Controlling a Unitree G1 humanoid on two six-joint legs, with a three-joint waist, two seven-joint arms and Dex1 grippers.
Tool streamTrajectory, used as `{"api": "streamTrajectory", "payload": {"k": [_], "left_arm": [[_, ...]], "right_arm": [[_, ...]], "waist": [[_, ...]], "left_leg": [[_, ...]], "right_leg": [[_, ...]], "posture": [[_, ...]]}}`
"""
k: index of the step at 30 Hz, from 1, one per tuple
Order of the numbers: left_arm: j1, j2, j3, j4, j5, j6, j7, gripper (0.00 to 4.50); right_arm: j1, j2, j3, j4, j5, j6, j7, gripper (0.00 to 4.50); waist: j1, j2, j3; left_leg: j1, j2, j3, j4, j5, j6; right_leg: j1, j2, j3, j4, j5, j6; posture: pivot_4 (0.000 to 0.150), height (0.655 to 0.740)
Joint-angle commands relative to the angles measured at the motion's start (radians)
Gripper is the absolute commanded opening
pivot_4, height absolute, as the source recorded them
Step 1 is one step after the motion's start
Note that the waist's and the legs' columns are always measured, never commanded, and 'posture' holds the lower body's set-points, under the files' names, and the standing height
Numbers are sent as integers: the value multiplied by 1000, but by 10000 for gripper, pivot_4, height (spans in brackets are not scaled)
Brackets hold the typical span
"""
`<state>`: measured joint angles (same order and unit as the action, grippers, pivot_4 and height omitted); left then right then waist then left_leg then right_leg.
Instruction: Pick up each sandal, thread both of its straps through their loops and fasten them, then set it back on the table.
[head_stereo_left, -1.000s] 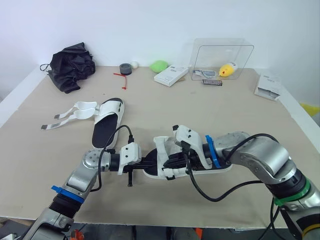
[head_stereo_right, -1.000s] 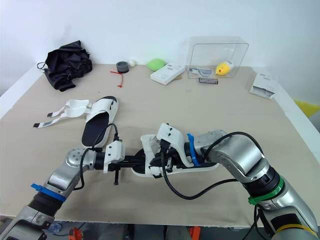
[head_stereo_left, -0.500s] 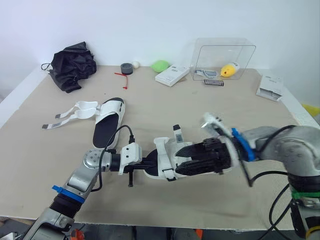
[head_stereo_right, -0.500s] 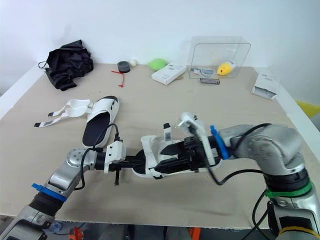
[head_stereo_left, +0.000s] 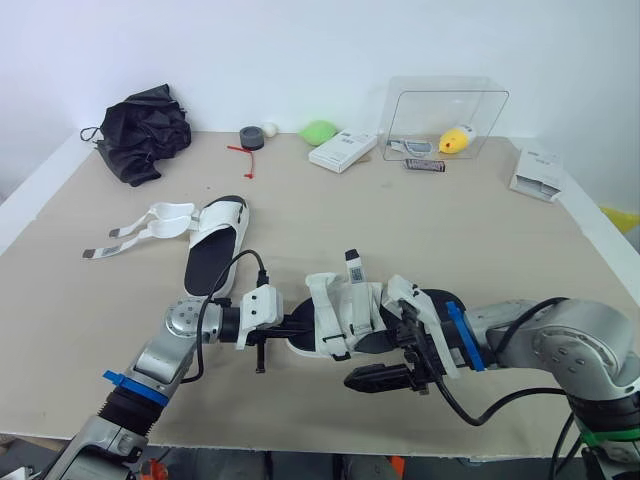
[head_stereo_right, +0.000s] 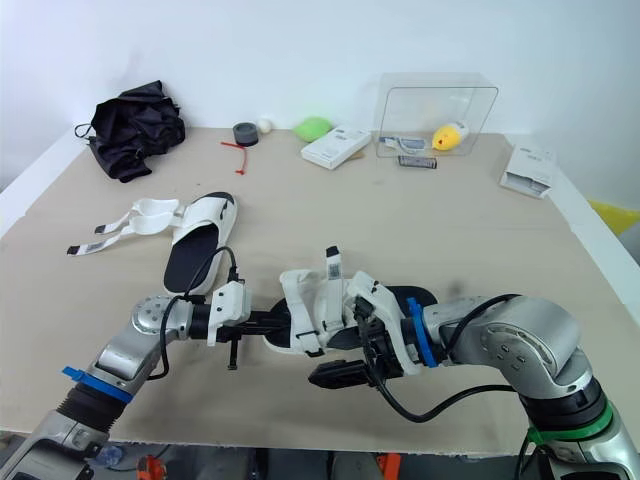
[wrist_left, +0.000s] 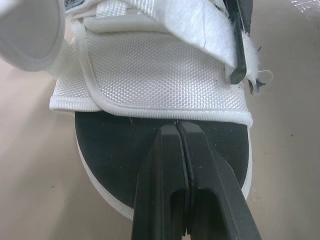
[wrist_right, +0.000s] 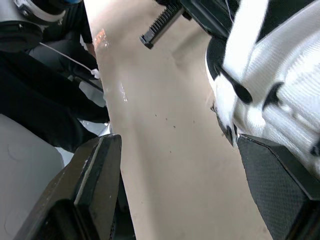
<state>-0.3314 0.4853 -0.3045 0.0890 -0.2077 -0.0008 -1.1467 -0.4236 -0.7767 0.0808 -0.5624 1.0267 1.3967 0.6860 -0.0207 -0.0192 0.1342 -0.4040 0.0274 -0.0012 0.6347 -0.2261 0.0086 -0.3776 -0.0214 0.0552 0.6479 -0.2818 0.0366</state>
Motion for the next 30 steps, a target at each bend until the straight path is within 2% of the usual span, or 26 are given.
{"api": "streamTrajectory", "payload": {"k": [1,10,20,30], "left_arm": [[44,26,-60,89,67,60,-18,0],[39,26,-61,84,66,64,-22,0],[45,33,-64,63,63,74,-29,0],[36,27,-62,59,61,80,-27,0]], "right_arm": [[-15,19,-18,-11,12,-9,-20,39695],[-25,53,19,-7,-10,7,-68,39695],[-29,-32,7,22,-23,27,-26,39695],[-49,82,21,39,-39,49,-109,39695]], "waist": [[0,0,0],[0,0,0],[0,0,0],[0,-1,0]], "left_leg": [[0,0,0,0,0,0],[0,1,0,0,0,0],[0,1,0,0,0,0],[1,1,0,0,0,0]], "right_leg": [[0,0,0,0,0,0],[0,0,0,0,0,-1],[0,0,0,0,1,-1],[0,0,1,0,1,-2]], "posture": [[1500,7400],[1500,7400],[1500,7400],[1500,7400]]}}
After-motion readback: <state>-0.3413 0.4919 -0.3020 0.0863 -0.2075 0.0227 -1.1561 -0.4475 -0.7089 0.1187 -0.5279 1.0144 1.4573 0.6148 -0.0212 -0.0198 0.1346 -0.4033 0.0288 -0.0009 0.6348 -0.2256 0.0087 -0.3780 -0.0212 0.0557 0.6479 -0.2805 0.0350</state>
